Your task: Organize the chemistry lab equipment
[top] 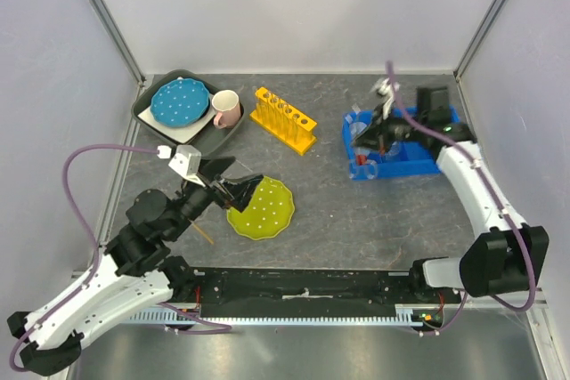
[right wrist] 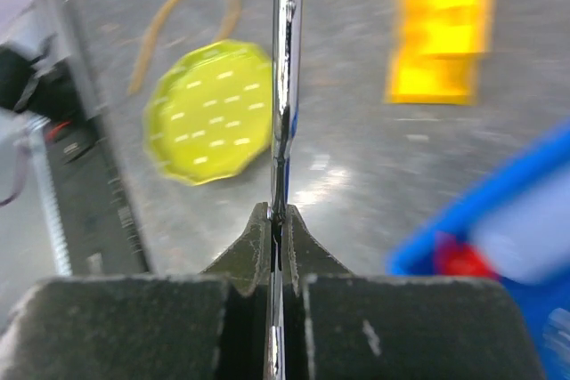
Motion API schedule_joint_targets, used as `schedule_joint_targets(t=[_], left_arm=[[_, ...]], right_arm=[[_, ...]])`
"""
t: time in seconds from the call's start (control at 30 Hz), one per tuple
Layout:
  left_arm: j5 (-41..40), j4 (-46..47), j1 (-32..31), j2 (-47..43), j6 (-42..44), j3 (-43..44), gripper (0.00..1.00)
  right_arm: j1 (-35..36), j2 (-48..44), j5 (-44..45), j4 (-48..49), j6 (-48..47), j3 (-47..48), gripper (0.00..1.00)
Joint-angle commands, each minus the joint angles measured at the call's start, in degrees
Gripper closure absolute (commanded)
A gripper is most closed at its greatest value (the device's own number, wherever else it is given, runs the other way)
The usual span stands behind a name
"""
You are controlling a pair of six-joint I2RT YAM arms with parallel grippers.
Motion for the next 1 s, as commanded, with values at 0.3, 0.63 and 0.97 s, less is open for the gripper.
schedule_joint_targets(t=[0.3, 0.63, 0.97], left_arm=[[-10.42, -25.28, 0.1, -2.1, 13.69, -0.02, 0.01], [-11.74, -25.54, 0.1, -4.11, 14.22, -0.45, 0.02], [-12.44, -25.81, 0.1, -5.87, 13.95, -0.63, 0.02]], right_arm=[[-30.78, 20.54, 23.76, -39.6, -26.61, 35.73, 0.98], [-31.58, 32.86, 27.46, -42.78, -27.93, 38.38, 0.95], [-31.22, 43.14, 27.19, -47.18, -27.85, 45.15, 0.93]])
